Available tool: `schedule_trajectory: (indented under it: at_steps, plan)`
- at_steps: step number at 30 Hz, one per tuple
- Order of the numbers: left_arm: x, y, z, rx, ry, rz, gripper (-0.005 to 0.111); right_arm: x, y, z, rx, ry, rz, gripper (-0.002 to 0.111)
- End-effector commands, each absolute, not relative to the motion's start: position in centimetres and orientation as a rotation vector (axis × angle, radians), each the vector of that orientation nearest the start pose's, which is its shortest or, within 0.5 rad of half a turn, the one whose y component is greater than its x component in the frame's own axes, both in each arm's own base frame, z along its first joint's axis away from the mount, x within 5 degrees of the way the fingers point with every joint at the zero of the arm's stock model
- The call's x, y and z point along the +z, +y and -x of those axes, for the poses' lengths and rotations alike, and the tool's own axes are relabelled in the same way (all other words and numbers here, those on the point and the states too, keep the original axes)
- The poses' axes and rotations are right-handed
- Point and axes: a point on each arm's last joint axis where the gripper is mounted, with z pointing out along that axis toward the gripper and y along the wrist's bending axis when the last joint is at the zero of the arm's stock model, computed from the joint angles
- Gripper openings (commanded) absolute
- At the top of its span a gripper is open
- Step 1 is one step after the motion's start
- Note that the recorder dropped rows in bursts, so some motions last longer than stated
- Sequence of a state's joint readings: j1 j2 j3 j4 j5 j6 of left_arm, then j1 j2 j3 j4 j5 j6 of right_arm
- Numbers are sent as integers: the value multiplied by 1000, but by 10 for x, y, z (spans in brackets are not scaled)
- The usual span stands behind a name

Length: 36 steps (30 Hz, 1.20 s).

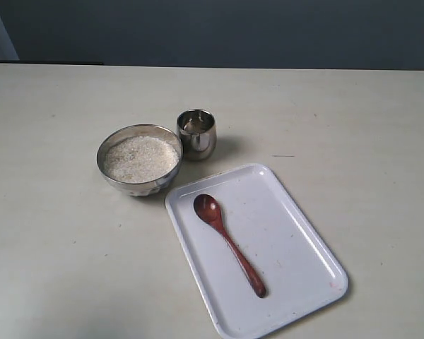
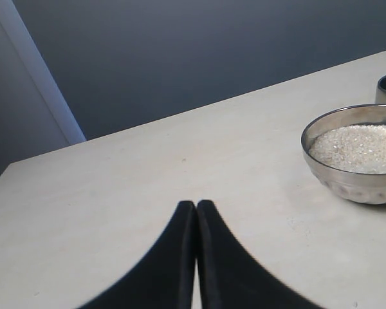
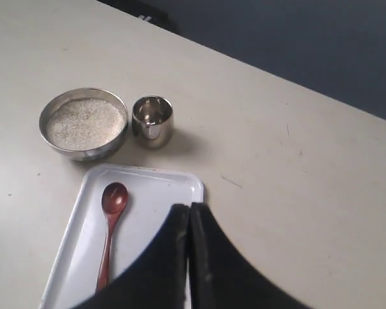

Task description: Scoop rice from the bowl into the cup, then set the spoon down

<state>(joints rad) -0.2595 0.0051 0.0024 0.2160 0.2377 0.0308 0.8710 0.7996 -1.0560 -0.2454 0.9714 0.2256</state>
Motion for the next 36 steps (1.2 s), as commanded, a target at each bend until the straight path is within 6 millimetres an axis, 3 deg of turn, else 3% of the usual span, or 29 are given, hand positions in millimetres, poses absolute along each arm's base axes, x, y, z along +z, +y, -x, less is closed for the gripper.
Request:
schedule_trajectory:
  at_steps: [1,7,11,14,19,24,31,36]
  plan:
    - [192,-10,-55,18,1667,-393,1,403,85,-96,324,2097,711,0]
    - [192,-10,-55,20,1667,-394,1,412,89,-101,358,1984,666,0]
    - [192,-10,-55,20,1667,-394,1,414,82,-106,234,1927,674,0]
    - [192,-10,-55,20,1667,-394,1,410,66,-106,148,1909,608,0]
    - [192,-10,-55,20,1667,-394,1,378,28,-97,40,1940,367,0]
    - [192,-10,-55,20,1667,-394,1,338,-1,-72,-65,1818,161,0]
    - [192,-10,-55,20,1667,-394,1,287,-15,-35,-137,1720,-100,0]
    - [192,-10,-55,20,1667,-394,1,280,-14,-29,-175,1566,-160,0]
